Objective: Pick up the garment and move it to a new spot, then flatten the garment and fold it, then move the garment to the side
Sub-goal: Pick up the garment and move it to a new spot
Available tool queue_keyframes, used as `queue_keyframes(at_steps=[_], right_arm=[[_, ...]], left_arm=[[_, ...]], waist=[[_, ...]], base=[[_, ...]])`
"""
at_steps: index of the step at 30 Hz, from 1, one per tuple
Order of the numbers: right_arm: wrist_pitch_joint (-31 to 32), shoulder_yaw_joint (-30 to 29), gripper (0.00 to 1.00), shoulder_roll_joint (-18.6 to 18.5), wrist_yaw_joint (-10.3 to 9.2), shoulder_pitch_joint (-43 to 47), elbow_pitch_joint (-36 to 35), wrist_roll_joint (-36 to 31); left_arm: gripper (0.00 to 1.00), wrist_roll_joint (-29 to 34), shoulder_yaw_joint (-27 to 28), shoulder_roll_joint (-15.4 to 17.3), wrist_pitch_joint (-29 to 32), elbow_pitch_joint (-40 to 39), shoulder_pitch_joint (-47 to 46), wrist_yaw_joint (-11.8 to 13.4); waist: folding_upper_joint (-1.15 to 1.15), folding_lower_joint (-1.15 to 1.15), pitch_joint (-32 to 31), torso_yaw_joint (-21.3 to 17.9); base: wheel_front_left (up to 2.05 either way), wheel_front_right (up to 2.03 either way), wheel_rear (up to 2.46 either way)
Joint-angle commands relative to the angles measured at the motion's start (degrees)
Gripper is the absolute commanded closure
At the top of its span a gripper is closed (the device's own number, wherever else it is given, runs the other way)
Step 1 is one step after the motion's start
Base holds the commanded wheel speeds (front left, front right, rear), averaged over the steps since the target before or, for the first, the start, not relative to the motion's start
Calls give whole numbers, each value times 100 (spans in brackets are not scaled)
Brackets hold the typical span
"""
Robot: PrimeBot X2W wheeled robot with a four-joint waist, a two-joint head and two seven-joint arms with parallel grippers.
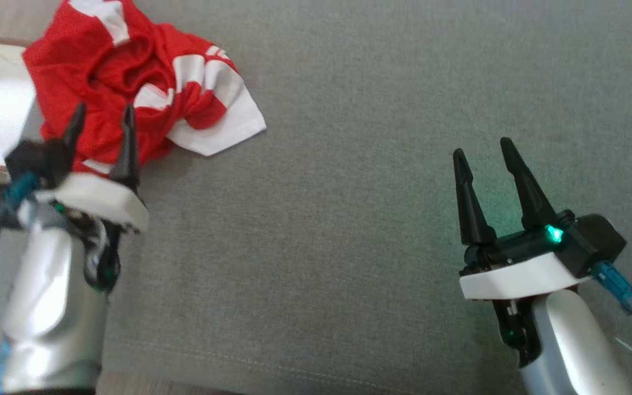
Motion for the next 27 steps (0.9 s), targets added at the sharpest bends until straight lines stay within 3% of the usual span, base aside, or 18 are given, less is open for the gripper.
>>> queue_keyframes(at_steps=[1, 9, 17, 18, 19, 27], right_arm=[[22, 128, 0, -10, 44, -175, -256, -73], [36, 88, 0, -10, 44, -220, -282, -88], [11, 9, 0, -10, 44, -284, -275, -71], [9, -1, 0, -10, 44, -288, -270, -74], [6, -12, 0, -10, 44, -292, -263, -76], [-34, -33, 0, -10, 44, -228, -98, 2]], left_arm=[[0, -15, 196, 315, 157, 111, -473, -80], [0, -118, -75, 649, 684, 1177, -1253, -304], [0, -276, -370, 868, 841, 2159, -1720, -370], [79, -298, -392, 877, 799, 2235, -1762, -372], [100, -327, -393, 881, 732, 2296, -1799, -374], [100, -346, -469, 930, -95, 2438, -1939, -297]], waist=[[0, -1, 293, -148], [0, -1, 515, -287], [0, -1, 652, -382], [0, -1, 660, -386], [0, -1, 664, -388], [0, -1, 379, -310]], base=[[0, 0, 0], [0, 0, 0], [0, 0, 0], [0, 0, 0], [0, 0, 0], [0, 0, 0]])
